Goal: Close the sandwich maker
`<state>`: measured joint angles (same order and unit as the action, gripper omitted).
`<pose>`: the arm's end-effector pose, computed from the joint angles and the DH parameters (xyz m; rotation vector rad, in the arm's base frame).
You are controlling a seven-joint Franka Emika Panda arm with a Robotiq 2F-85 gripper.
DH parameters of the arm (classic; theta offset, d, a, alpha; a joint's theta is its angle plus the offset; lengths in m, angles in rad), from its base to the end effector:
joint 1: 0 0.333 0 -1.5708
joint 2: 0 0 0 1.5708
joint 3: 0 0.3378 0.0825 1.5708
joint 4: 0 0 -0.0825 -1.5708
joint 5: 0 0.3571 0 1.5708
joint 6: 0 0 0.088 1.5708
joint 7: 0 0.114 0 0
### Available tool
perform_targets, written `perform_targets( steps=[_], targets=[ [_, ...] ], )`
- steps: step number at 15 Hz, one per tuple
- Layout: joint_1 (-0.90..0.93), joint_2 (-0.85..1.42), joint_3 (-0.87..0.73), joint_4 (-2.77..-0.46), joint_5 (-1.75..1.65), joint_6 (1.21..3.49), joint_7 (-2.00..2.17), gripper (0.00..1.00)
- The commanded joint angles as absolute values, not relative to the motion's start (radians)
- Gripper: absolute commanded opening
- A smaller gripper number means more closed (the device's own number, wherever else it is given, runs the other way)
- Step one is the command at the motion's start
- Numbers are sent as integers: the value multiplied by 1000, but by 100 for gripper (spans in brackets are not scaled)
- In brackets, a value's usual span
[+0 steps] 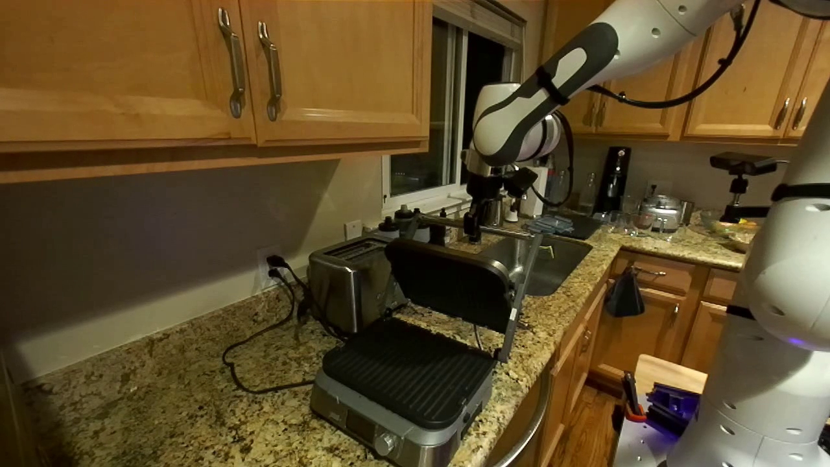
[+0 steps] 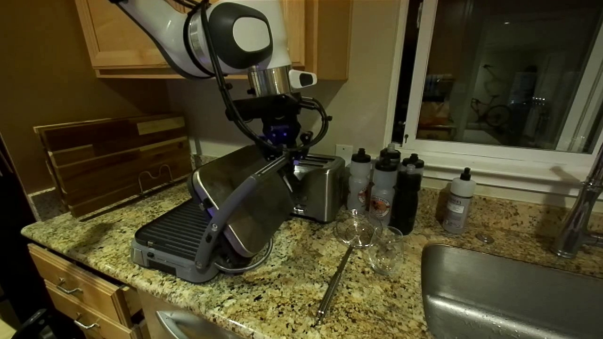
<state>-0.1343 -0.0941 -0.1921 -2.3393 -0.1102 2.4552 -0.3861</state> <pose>0.4644 -0.1590 0.4245 2.9938 0.2048 0.2629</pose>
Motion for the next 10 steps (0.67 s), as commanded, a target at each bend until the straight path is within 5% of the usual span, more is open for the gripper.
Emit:
perform_targets(
  steps=[1,10],
  targets=[
    [-139,-95,-187,-2338,-110,2453,-385,4],
    [-78,-170,-83,-2367,-155,2418,-300,4]
  ],
)
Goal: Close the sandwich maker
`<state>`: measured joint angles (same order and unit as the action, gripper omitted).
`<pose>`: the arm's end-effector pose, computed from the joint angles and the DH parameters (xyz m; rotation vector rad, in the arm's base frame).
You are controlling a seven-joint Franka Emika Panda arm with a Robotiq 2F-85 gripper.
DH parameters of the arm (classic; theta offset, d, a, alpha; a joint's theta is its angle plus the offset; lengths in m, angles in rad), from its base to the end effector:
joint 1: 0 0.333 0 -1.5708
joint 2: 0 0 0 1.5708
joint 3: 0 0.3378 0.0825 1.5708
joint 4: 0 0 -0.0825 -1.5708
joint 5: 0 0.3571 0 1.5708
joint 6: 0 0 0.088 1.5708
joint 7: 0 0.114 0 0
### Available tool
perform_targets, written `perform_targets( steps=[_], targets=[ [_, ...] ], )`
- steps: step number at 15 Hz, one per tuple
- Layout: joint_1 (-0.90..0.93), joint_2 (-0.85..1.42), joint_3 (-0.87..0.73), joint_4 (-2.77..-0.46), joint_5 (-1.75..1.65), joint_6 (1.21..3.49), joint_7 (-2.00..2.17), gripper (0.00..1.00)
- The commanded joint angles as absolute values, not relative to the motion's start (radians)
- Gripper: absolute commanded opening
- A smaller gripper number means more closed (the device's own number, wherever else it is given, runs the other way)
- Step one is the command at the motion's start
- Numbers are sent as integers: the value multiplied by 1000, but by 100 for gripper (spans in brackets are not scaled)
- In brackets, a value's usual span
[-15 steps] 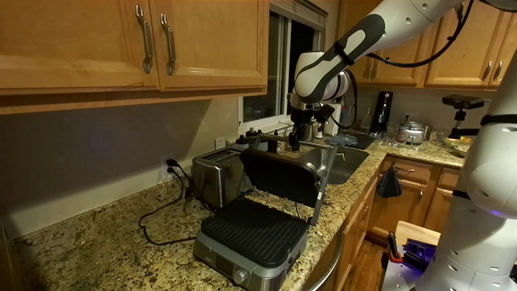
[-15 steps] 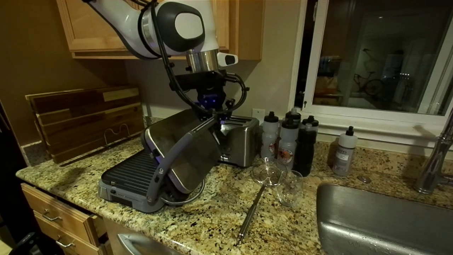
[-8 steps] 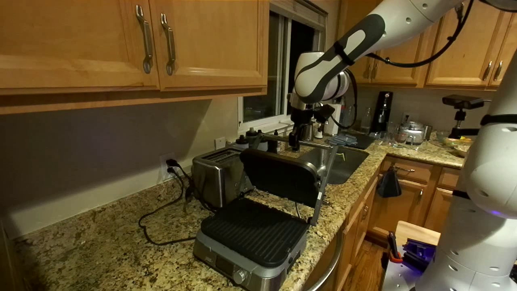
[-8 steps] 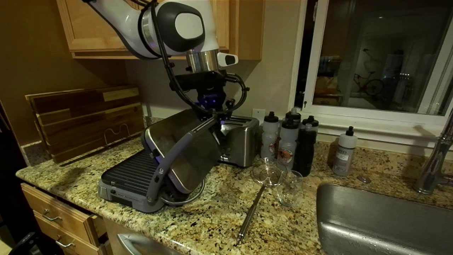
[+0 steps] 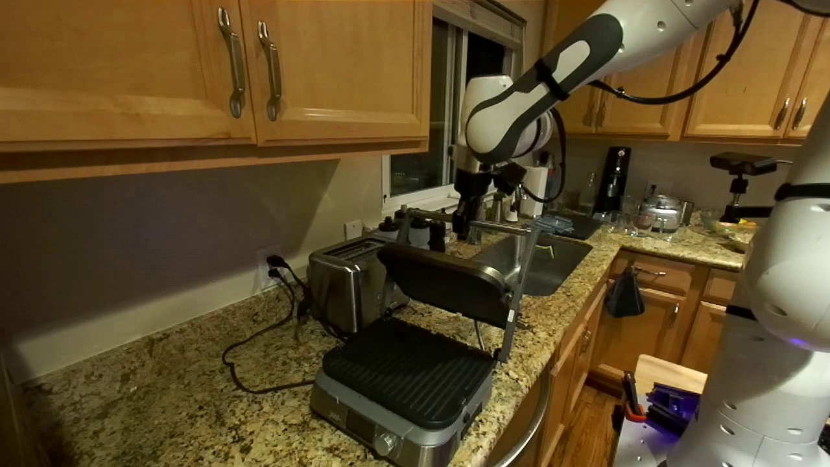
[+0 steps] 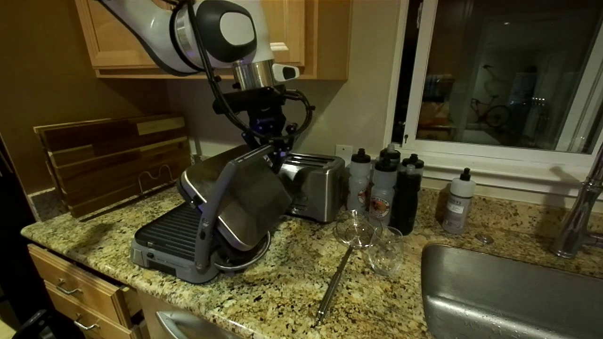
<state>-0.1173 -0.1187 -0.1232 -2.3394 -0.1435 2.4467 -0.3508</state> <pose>0.4731 -0.1179 0.4360 2.9610 0.3112 0.2836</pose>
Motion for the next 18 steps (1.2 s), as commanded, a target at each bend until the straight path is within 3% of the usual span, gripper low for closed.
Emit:
perform_targets(
  steps=[1,18],
  targets=[
    [-66,-169,-65,-2363,-152,2417,-289,4],
    [134,-31,153,-2314,-128,2406,-155,4]
  ],
)
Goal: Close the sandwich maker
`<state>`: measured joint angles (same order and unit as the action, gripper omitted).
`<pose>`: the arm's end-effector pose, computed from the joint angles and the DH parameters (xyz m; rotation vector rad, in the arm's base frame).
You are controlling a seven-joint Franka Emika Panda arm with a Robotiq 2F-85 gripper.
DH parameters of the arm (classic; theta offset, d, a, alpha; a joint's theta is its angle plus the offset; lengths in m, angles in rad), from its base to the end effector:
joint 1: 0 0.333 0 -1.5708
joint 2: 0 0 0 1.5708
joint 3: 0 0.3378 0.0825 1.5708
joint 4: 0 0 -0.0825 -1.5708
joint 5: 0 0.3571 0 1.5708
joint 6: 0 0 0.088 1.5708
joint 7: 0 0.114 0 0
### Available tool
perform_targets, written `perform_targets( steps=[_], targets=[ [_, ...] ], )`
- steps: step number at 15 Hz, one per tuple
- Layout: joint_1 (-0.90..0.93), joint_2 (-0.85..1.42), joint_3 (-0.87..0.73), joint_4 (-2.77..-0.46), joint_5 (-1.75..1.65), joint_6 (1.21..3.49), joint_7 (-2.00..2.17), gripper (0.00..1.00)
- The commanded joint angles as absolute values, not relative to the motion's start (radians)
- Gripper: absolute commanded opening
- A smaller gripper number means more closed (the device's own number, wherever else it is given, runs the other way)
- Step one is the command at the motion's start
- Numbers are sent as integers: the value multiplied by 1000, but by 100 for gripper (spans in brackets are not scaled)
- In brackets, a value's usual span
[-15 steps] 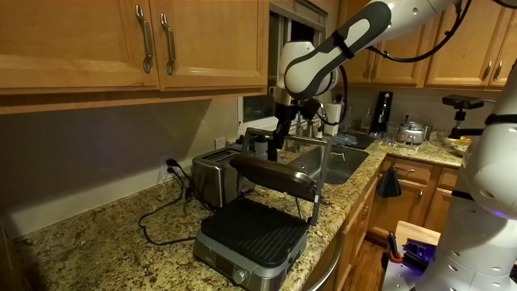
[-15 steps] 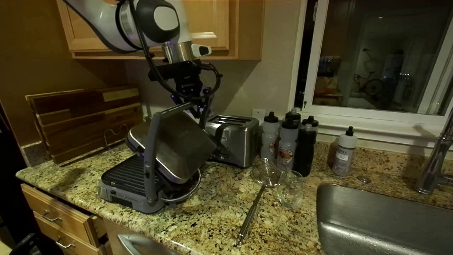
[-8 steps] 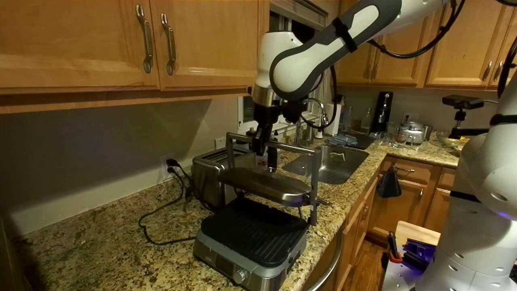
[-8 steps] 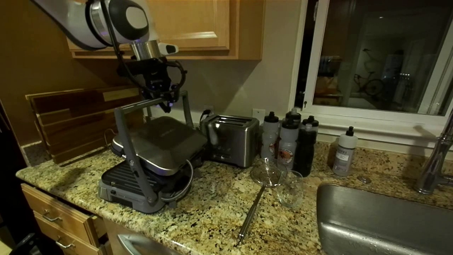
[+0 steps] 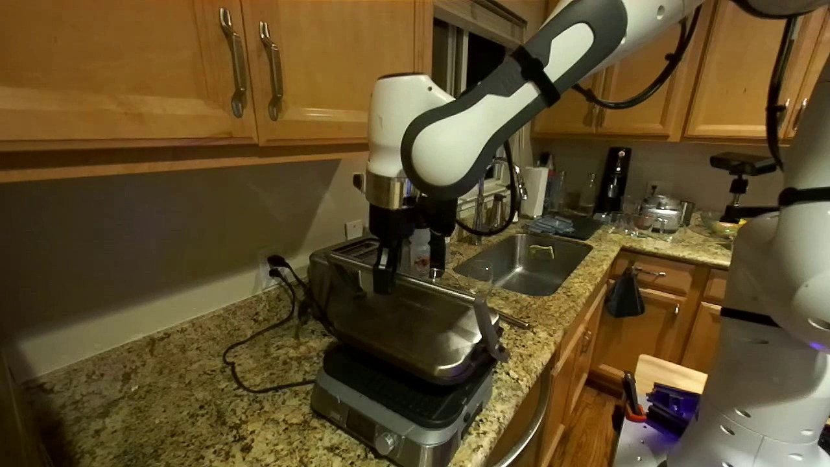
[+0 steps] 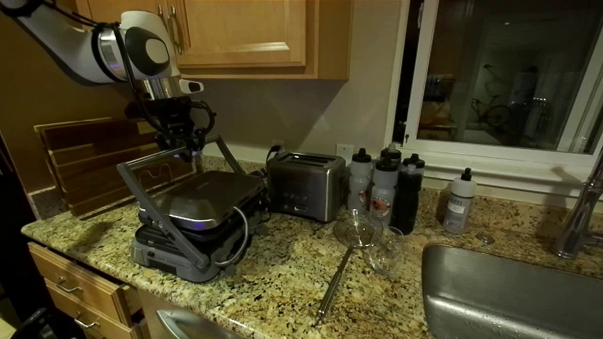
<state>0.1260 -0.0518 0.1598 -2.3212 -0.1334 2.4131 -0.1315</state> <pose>0.4751 0.1387 0.4077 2.9417 0.7683 0.2286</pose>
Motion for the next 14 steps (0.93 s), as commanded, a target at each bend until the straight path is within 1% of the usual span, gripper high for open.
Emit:
perform_targets(
  steps=[1,2,3,8,9,14],
  targets=[
    [135,-29,154,-2314,-130,2407,-168,4],
    [133,-28,153,-2316,-136,2410,-168,3],
    [144,-12,164,-2308,-130,2415,-137,5],
    [145,-8,164,-2306,-130,2415,-141,5],
    [145,-8,164,-2306,-130,2415,-142,3],
    [174,95,195,-2257,-111,2472,-103,2]
  ],
)
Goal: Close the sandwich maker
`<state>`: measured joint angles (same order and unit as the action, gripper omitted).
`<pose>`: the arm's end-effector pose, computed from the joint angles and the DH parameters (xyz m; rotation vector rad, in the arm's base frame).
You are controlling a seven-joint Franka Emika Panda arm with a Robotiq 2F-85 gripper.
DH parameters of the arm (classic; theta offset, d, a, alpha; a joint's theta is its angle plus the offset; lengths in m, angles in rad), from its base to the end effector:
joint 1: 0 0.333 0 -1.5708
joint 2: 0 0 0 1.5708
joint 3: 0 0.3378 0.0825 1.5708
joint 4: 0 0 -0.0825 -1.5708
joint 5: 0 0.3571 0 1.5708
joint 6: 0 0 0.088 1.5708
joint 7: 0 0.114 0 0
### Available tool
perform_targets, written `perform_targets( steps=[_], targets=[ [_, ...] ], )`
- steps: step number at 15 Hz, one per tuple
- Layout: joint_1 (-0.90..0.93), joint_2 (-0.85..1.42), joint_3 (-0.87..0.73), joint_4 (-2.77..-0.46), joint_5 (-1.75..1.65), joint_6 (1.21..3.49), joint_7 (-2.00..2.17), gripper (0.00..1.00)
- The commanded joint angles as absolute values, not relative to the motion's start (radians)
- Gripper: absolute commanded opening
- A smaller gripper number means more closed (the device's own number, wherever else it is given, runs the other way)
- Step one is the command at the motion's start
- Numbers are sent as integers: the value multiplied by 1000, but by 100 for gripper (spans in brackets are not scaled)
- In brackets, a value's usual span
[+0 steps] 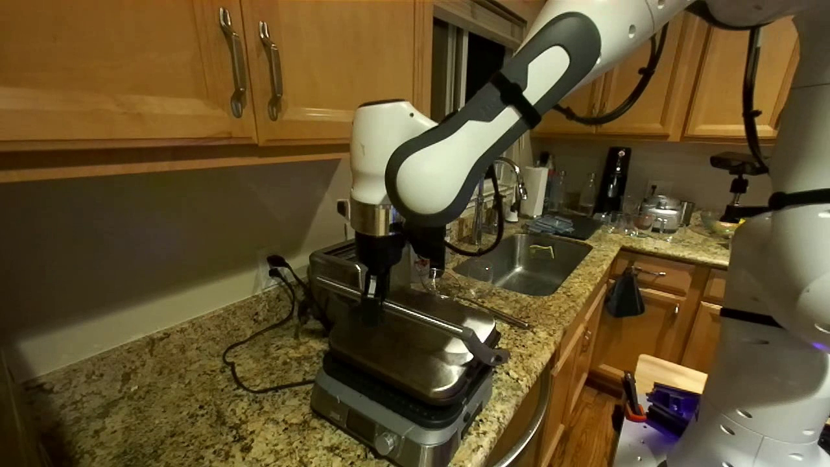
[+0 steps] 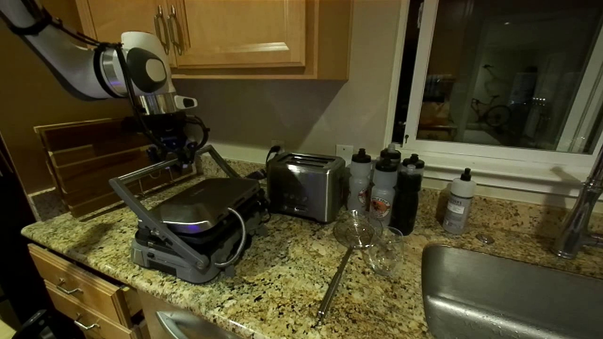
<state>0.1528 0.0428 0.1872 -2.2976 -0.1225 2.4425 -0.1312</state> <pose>0.4811 0.1690 0.3737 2.9527 0.8496 0.1698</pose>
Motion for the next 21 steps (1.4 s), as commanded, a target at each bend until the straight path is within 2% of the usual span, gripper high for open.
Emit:
perform_targets(
  steps=[1,13,14,16,21],
  targets=[
    [180,127,201,-2241,-107,2488,-97,2],
    [196,295,206,-2116,-102,2507,-96,2],
    [194,293,209,-2112,-96,2491,-104,27],
    [193,283,215,-2114,-89,2469,-116,29],
    [188,235,248,-2131,-40,2386,-167,59]
  ],
)
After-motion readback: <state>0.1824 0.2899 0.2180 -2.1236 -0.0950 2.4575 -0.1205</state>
